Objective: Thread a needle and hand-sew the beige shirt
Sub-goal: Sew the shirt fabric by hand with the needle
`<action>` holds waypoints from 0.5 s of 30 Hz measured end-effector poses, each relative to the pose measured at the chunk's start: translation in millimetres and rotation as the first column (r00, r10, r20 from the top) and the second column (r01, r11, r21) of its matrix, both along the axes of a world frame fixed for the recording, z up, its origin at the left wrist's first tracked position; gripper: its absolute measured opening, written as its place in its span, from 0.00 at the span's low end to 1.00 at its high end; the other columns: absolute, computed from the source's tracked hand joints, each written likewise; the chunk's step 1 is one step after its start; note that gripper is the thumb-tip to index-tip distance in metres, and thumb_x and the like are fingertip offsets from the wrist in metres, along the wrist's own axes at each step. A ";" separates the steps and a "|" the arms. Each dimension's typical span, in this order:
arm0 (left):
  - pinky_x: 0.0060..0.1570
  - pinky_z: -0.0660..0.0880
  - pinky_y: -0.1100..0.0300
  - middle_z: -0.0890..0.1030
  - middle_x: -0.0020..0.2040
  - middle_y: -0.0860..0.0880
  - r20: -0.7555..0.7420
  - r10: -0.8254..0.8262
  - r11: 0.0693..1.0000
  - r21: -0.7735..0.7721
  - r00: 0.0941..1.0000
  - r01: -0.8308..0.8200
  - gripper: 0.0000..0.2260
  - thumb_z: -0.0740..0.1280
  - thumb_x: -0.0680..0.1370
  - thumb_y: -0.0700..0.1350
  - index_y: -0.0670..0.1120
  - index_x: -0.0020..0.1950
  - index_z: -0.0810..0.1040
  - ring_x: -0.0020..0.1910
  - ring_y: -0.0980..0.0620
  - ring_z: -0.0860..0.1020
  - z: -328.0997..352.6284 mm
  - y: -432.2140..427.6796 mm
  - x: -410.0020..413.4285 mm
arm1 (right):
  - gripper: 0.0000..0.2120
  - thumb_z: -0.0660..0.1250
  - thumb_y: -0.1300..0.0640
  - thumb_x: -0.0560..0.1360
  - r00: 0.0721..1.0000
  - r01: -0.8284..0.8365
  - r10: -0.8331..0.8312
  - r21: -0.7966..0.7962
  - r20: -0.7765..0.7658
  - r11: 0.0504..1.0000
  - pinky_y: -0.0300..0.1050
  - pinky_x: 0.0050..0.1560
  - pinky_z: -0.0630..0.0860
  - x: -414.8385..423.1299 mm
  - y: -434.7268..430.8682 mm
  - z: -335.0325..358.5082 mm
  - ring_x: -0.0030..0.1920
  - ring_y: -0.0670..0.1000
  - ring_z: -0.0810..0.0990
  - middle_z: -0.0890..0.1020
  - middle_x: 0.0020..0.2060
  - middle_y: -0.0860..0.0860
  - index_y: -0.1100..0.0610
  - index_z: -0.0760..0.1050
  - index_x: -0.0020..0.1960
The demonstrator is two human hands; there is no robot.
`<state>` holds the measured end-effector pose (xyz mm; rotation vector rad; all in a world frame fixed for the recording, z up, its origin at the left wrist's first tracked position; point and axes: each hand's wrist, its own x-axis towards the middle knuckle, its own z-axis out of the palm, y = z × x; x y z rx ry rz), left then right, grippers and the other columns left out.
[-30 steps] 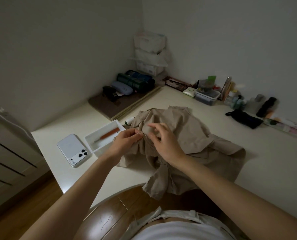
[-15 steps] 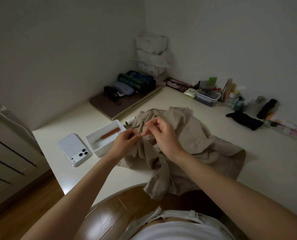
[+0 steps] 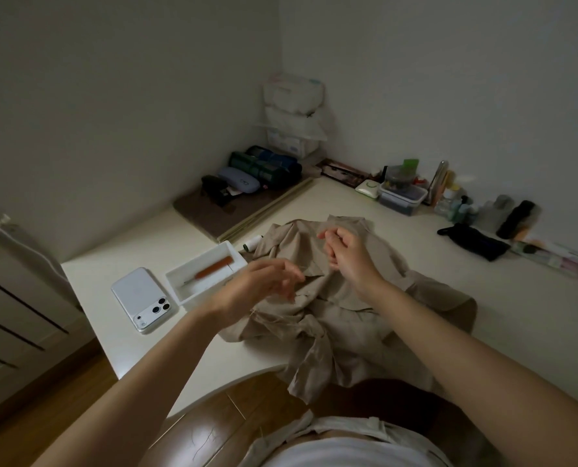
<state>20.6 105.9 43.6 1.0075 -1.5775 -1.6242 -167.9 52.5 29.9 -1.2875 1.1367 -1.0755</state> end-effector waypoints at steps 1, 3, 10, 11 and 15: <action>0.43 0.75 0.60 0.73 0.37 0.43 -0.062 0.029 1.000 0.013 0.998 -0.029 0.10 0.59 0.75 0.43 0.42 0.48 0.79 0.37 0.49 0.74 1.1 -1.9 2.9 | 0.11 0.53 0.60 0.83 0.999 0.031 -0.031 0.015 -0.028 0.999 0.33 0.25 0.61 -5.1 -3.1 -5.3 0.26 0.43 0.63 0.68 0.29 0.48 0.57 0.72 0.46; 0.36 0.73 0.62 0.68 0.31 0.49 -0.176 0.091 0.996 0.027 0.980 -0.088 0.09 0.60 0.73 0.44 0.43 0.44 0.80 0.31 0.53 0.68 5.4 -4.9 6.5 | 0.11 0.53 0.59 0.82 0.988 0.101 -0.093 0.062 -0.123 0.993 0.34 0.26 0.62 -14.4 -8.9 -18.6 0.27 0.44 0.65 0.68 0.30 0.49 0.56 0.73 0.46; 0.24 0.53 0.66 0.61 0.28 0.51 -0.128 0.262 0.963 -0.028 0.956 -0.268 0.12 0.60 0.81 0.44 0.46 0.42 0.80 0.26 0.56 0.57 18.7 -7.4 10.9 | 0.12 0.55 0.58 0.81 0.866 0.188 -0.049 0.232 -0.497 0.954 0.44 0.37 0.66 -30.1 -12.4 -49.8 0.34 0.49 0.69 0.72 0.34 0.50 0.59 0.76 0.46; 0.24 0.54 0.66 0.61 0.28 0.52 -0.069 0.267 0.962 -0.048 0.961 -0.270 0.13 0.58 0.82 0.43 0.45 0.43 0.80 0.26 0.56 0.57 19.8 -7.3 9.0 | 0.11 0.57 0.56 0.81 0.891 0.139 -0.026 0.219 -0.454 0.966 0.44 0.39 0.67 -27.9 -8.6 -41.8 0.34 0.48 0.69 0.72 0.34 0.51 0.59 0.74 0.45; 0.23 0.54 0.68 0.62 0.25 0.54 0.144 0.285 0.958 -0.065 0.948 -0.278 0.12 0.57 0.82 0.43 0.42 0.45 0.78 0.24 0.58 0.57 17.5 -10.9 -0.6 | 0.14 0.55 0.49 0.81 0.961 -0.161 0.205 0.230 -0.184 0.960 0.37 0.42 0.73 -7.4 14.2 3.0 0.37 0.41 0.73 0.74 0.34 0.44 0.57 0.74 0.55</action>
